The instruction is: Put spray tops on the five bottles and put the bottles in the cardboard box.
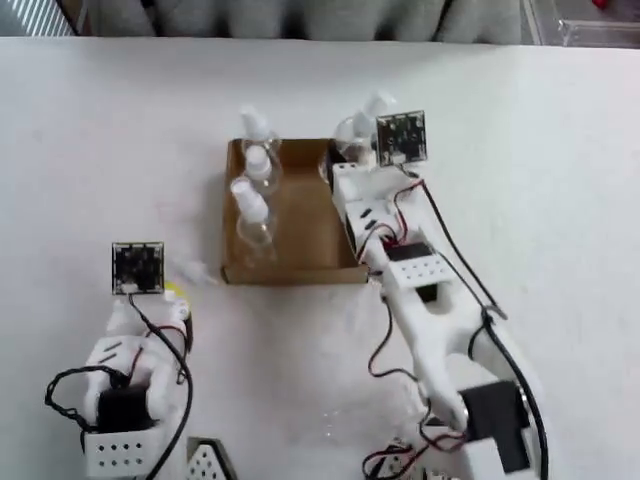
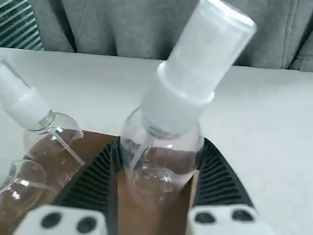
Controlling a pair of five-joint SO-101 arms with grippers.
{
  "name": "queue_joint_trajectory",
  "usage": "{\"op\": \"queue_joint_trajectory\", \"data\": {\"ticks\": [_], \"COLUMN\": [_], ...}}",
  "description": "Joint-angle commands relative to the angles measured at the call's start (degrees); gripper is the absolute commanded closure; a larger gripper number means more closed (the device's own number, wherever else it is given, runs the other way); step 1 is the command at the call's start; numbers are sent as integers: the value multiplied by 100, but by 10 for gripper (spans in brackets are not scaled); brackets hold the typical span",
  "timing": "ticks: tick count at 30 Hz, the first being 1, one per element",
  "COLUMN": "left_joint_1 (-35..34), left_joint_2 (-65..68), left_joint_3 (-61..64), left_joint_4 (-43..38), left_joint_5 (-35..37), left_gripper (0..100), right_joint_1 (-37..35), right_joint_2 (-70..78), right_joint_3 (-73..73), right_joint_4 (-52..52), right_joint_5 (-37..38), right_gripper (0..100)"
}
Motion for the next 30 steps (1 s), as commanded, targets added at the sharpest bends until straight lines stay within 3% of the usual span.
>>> {"op": "queue_joint_trajectory", "data": {"ticks": [1, 11, 16, 30], "left_joint_1": [-57, -57, -57, -57], "left_joint_2": [-66, -66, -66, -66], "left_joint_3": [-9, -9, -9, -9], "left_joint_4": [18, 18, 18, 18], "left_joint_5": [-53, -53, -510, -554], "left_gripper": [977, 976, 977, 977], "right_joint_1": [84, 84, 66, 31], "right_joint_2": [365, 1385, 1613, 1947], "right_joint_3": [-712, -1301, -1327, -1336], "right_joint_4": [-119, -119, -145, -145], "right_joint_5": [62, 79, 870, 879], "right_gripper": [984, 984, 984, 983]}}
